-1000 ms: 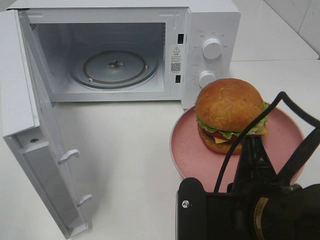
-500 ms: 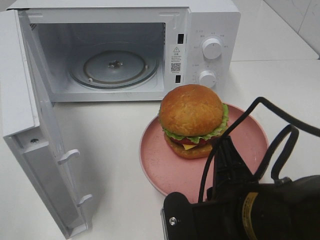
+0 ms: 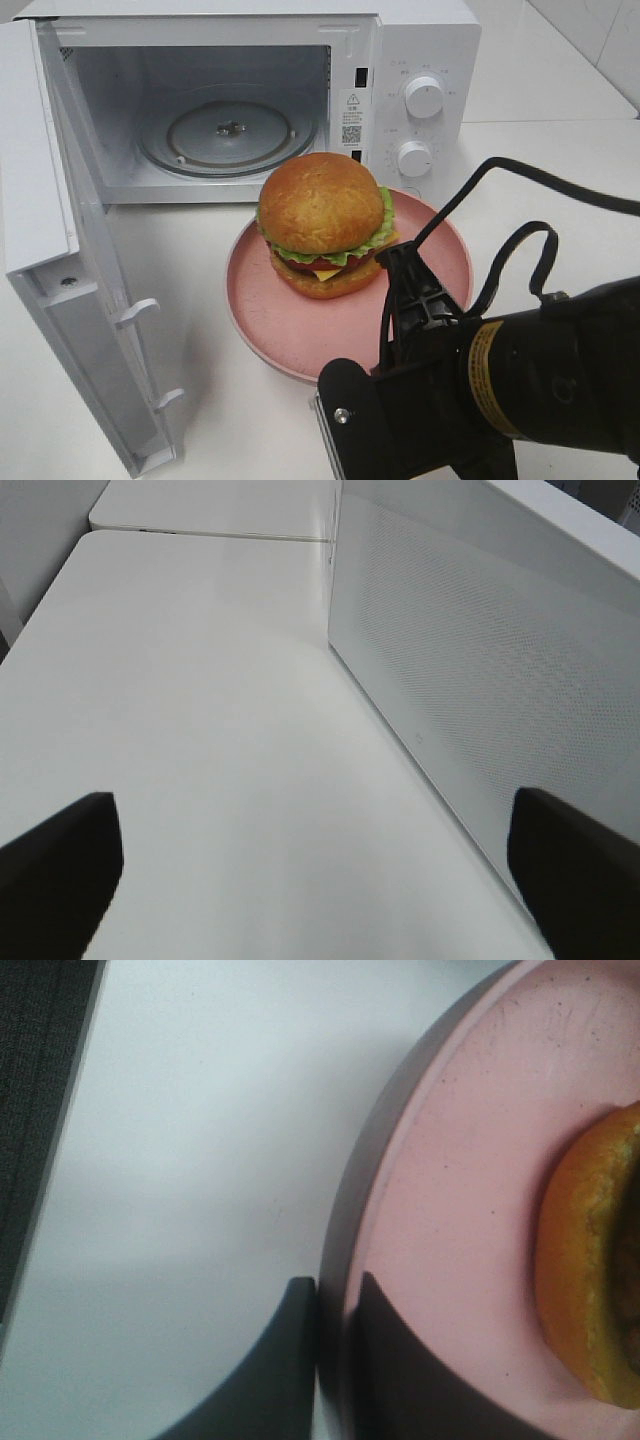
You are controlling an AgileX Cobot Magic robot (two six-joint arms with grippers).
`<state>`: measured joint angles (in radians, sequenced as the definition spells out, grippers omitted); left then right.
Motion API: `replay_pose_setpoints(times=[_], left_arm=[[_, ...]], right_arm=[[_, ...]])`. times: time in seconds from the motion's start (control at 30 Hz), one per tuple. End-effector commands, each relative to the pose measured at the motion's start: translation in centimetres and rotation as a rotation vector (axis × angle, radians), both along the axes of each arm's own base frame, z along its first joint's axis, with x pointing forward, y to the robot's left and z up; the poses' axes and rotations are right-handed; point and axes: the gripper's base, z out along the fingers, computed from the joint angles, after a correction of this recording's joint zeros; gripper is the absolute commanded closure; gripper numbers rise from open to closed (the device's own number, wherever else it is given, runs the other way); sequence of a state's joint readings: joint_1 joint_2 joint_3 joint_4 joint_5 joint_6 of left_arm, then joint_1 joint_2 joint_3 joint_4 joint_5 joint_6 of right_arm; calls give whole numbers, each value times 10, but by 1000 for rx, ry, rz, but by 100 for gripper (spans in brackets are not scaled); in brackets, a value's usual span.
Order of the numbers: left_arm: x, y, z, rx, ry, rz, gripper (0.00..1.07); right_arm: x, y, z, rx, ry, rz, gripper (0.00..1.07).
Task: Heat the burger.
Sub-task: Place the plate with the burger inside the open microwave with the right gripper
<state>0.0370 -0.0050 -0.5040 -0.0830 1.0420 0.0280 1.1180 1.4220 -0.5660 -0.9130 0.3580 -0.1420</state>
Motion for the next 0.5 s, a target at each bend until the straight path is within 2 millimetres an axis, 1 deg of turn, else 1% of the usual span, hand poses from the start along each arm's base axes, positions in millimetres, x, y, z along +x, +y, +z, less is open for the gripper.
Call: replay_pose_setpoints(times=[0.03, 0.07, 0.13, 0.17, 0.23, 0.27, 0.5], left_arm=[[-3, 0, 0, 0, -24, 2, 7], [-3, 0, 0, 0, -24, 2, 7], [-3, 0, 0, 0, -24, 2, 7], [-3, 0, 0, 0, -24, 2, 7], [-3, 0, 0, 0, -24, 2, 7], [-3, 0, 0, 0, -24, 2, 7], [-3, 0, 0, 0, -24, 2, 7]], right_arm=[[6, 5, 8, 15, -43, 83, 107], [12, 7, 12, 36, -50, 100, 107], [14, 8, 14, 48, -49, 100, 107], [20, 9, 19, 64, -53, 108, 107], [23, 9, 20, 69, -53, 109, 107], [27, 10, 22, 77, -53, 128, 107], [35, 8, 22, 105, -26, 185, 107]])
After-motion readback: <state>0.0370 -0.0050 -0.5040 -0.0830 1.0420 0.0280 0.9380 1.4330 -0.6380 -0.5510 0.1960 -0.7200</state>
